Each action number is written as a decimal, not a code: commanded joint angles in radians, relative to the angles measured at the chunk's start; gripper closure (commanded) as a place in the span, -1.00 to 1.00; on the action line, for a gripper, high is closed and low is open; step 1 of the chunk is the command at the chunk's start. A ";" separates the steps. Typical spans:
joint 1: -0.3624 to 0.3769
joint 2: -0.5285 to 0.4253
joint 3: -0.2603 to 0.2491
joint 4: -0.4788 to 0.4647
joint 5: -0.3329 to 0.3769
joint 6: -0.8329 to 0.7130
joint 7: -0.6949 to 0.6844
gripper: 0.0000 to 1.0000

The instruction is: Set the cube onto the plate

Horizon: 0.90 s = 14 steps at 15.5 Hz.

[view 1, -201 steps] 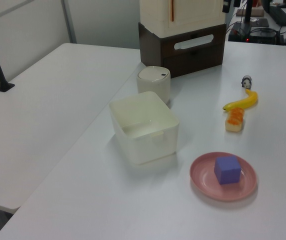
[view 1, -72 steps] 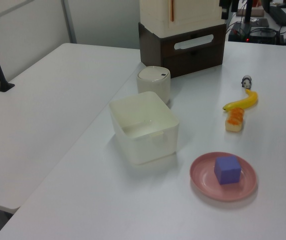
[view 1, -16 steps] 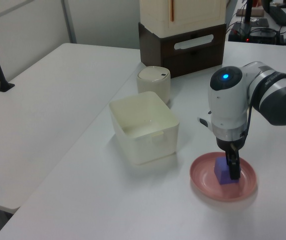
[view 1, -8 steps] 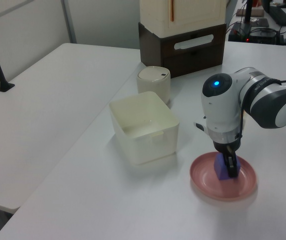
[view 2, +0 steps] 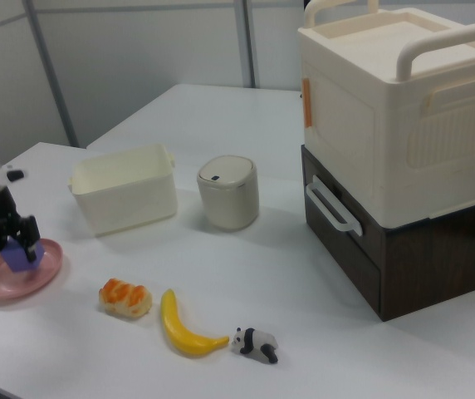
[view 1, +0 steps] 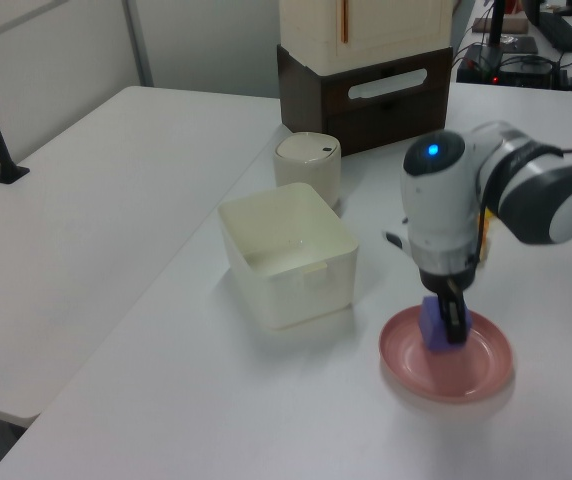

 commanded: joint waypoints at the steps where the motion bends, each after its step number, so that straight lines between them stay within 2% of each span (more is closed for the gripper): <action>1: -0.002 -0.059 0.000 0.068 0.029 -0.084 -0.006 1.00; 8: 0.005 -0.049 0.000 0.049 0.037 -0.093 -0.009 1.00; 9: 0.003 -0.048 0.000 0.048 0.037 -0.092 -0.007 0.77; 10: 0.000 -0.046 0.000 0.048 0.039 -0.091 -0.004 -0.05; 11: 0.000 -0.046 0.000 0.048 0.039 -0.093 -0.004 -0.25; 13: 0.000 -0.046 0.000 0.048 0.040 -0.095 -0.004 -0.89; 14: 0.003 -0.043 0.000 0.046 0.043 -0.095 -0.004 -1.00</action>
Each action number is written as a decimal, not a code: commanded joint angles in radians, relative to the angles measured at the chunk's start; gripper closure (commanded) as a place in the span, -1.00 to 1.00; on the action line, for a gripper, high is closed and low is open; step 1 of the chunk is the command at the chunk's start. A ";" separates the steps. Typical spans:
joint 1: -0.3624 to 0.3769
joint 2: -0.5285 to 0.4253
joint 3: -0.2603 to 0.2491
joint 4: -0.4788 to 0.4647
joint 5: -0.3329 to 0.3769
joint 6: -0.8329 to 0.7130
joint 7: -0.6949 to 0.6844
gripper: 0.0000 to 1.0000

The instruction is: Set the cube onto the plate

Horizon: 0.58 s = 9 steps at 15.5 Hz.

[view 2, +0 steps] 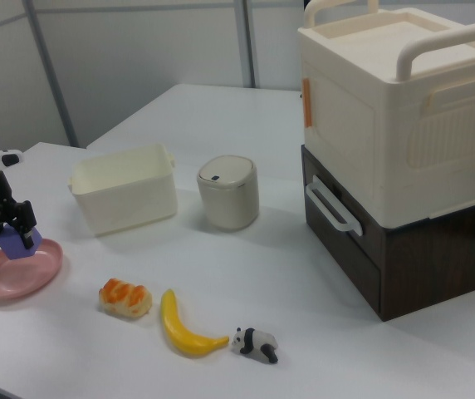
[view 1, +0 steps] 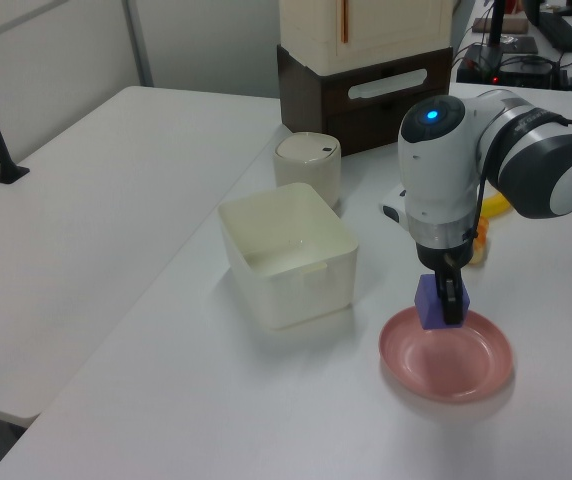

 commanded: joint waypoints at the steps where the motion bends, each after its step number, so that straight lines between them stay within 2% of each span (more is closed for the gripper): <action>1: 0.005 -0.005 0.000 -0.006 0.027 -0.016 -0.004 -1.00; 6: 0.010 -0.002 0.002 -0.005 0.030 -0.016 0.026 -1.00; 9: -0.012 -0.036 0.002 0.004 0.032 -0.018 0.029 -1.00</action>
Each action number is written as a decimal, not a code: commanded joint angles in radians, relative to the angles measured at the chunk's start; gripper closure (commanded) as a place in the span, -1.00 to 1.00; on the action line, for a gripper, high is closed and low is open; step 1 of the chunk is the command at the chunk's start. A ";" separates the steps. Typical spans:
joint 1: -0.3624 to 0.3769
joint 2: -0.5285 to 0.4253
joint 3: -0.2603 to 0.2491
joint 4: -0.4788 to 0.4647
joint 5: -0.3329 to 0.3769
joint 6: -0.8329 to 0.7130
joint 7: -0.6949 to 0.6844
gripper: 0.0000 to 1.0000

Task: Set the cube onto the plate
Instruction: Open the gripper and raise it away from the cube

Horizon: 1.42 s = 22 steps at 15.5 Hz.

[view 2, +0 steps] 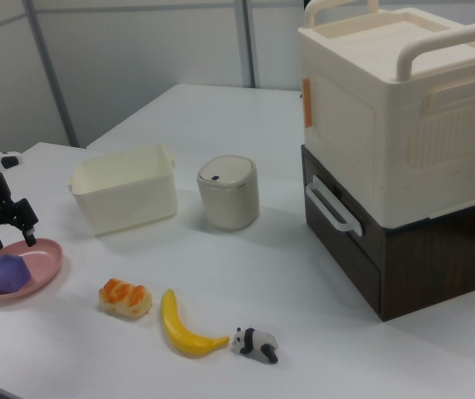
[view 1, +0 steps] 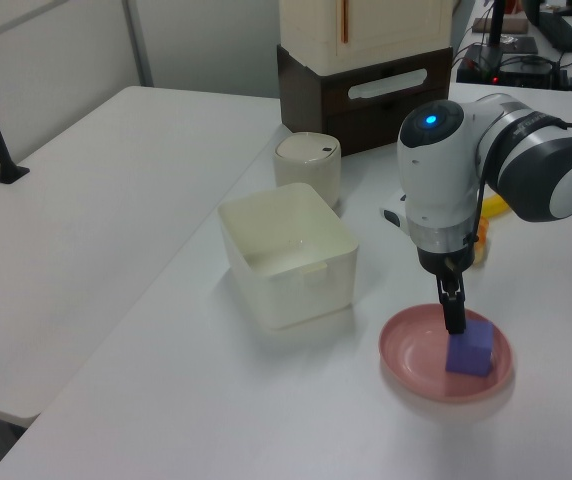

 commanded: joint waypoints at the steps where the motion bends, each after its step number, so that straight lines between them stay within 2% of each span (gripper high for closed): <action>1: -0.049 -0.075 0.001 0.009 0.032 -0.013 0.018 -1.00; 3: -0.115 -0.132 -0.001 0.044 0.124 -0.018 0.003 -1.00; 6: -0.218 -0.218 -0.007 0.070 0.167 -0.051 -0.074 -1.00; 9: -0.319 -0.246 -0.035 0.160 0.245 -0.152 -0.187 -1.00; 10: -0.329 -0.247 -0.071 0.190 0.251 -0.189 -0.215 -1.00; 14: -0.327 -0.264 -0.270 0.279 0.254 -0.262 -0.290 -1.00; 17: -0.324 -0.273 -0.406 0.297 0.254 -0.283 -0.365 -1.00; 20: -0.324 -0.292 -0.513 0.323 0.253 -0.328 -0.467 -1.00; 22: -0.327 -0.290 -0.536 0.322 0.254 -0.322 -0.461 -1.00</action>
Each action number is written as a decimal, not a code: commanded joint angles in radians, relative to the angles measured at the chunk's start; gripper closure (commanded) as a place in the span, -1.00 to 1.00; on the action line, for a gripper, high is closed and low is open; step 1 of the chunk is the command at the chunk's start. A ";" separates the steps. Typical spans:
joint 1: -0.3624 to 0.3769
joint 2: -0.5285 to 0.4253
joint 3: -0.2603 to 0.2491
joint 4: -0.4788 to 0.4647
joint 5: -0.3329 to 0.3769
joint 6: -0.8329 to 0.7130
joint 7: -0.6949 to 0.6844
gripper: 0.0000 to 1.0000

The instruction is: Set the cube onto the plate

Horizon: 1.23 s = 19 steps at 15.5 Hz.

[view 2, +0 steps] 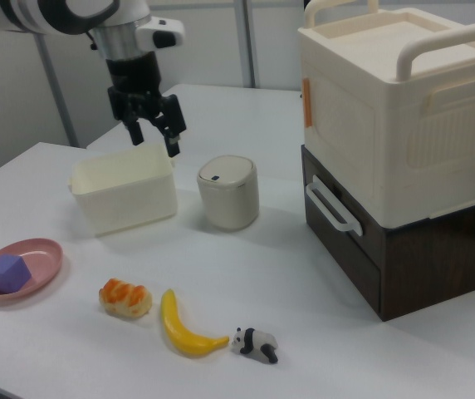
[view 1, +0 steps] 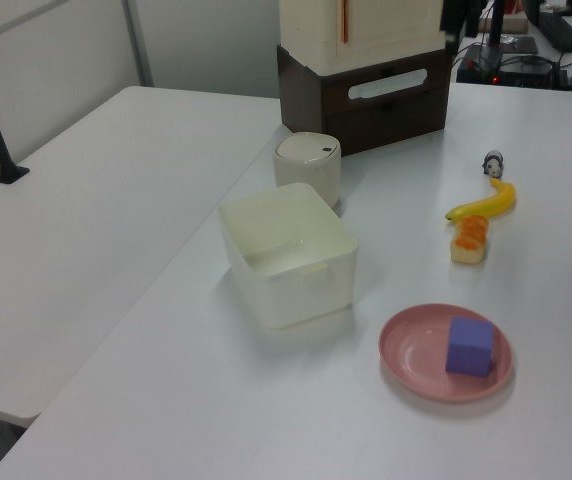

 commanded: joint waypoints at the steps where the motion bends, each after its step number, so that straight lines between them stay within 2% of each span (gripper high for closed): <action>1: 0.014 -0.015 -0.053 -0.006 0.023 -0.019 -0.020 -1.00; 5: 0.013 -0.018 -0.060 -0.008 0.031 -0.012 -0.084 -1.00; 10: 0.014 -0.050 -0.140 -0.003 0.046 0.004 -0.084 -1.00; 19: 0.025 -0.047 -0.137 -0.009 0.042 0.010 -0.080 -1.00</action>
